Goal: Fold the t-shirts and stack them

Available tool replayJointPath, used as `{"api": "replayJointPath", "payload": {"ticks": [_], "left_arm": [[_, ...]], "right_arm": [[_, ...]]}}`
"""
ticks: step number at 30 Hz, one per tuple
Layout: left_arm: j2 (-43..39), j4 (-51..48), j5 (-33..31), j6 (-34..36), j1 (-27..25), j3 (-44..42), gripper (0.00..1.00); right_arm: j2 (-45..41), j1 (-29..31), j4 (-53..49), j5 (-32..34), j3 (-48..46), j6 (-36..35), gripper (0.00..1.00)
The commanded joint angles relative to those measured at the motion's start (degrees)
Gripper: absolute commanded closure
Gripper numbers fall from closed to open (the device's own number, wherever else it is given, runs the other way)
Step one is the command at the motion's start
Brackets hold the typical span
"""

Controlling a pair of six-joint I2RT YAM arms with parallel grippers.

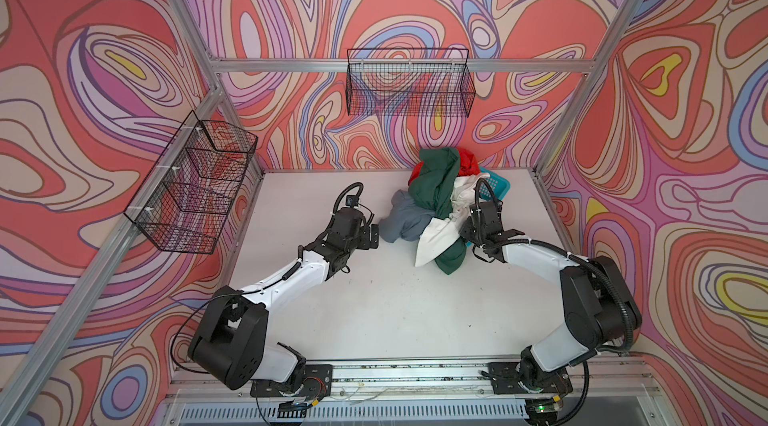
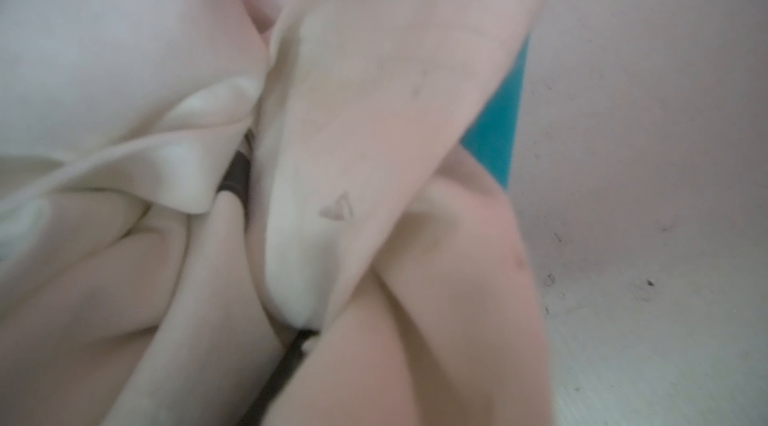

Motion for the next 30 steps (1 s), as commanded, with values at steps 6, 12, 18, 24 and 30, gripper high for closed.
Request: {"api": "replayJointPath", "payload": {"ticks": [6,12,18,24,30], "left_arm": [[-0.85,-1.6,1.58,-0.66,-0.17,0.98,0.0],[-1.64,-1.03,3.63,-1.25,-0.25,0.72,0.0],[-4.19,-2.86,2.91,-0.98,-0.6,0.2,0.0],[-8.35,-5.74,0.23,-1.61,-0.75,-1.25,0.0],[-13.86,-9.39,-3.67,-5.03,-0.71,-4.37,0.0]], "right_arm": [[7.29,-0.27,-22.14,12.55,15.76,-11.53,0.62],[8.97,-4.78,-26.16,14.73,19.04,-14.18,0.59],[8.08,-6.16,-29.04,17.08,22.77,-13.87,0.39],[2.07,-2.77,-32.08,15.62,23.67,-11.24,0.19],[-4.24,6.43,-28.66,7.52,21.05,-5.31,0.15]]}}
